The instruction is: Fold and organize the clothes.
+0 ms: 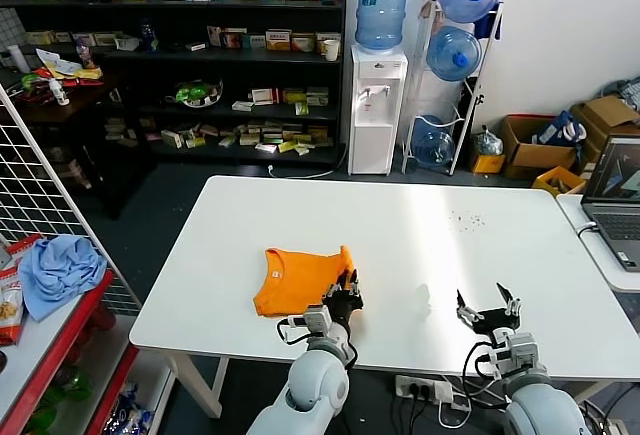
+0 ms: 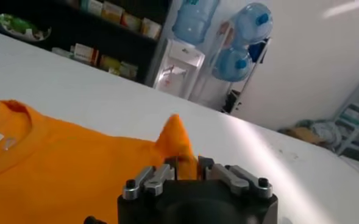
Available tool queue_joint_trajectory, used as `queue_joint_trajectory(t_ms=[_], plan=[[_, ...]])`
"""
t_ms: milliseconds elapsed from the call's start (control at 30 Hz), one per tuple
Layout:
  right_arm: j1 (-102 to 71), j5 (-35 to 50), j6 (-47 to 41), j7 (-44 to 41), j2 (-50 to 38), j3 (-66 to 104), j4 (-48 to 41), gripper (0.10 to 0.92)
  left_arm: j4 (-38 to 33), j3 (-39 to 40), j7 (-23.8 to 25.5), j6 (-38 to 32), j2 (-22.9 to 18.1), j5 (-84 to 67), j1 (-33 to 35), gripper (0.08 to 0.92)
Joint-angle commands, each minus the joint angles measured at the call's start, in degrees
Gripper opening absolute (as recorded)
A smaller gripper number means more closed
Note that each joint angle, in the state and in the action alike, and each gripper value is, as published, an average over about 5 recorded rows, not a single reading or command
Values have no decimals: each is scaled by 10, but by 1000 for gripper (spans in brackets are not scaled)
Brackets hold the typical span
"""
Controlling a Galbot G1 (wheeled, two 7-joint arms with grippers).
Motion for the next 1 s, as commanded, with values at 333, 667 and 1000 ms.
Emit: queue_joint_trajectory(t_ms=[333, 667, 1000], plan=[[9, -4, 13, -6, 11, -9, 4, 823, -29, -48, 67, -263, 142, 69, 36, 649], [10, -36, 149, -54, 51, 2, -13, 823, -79, -138, 105, -242, 267, 118, 107, 821], [-9, -32, 136, -95, 77, 33, -9, 823, -95, -138, 104, -217, 267, 128, 116, 823]])
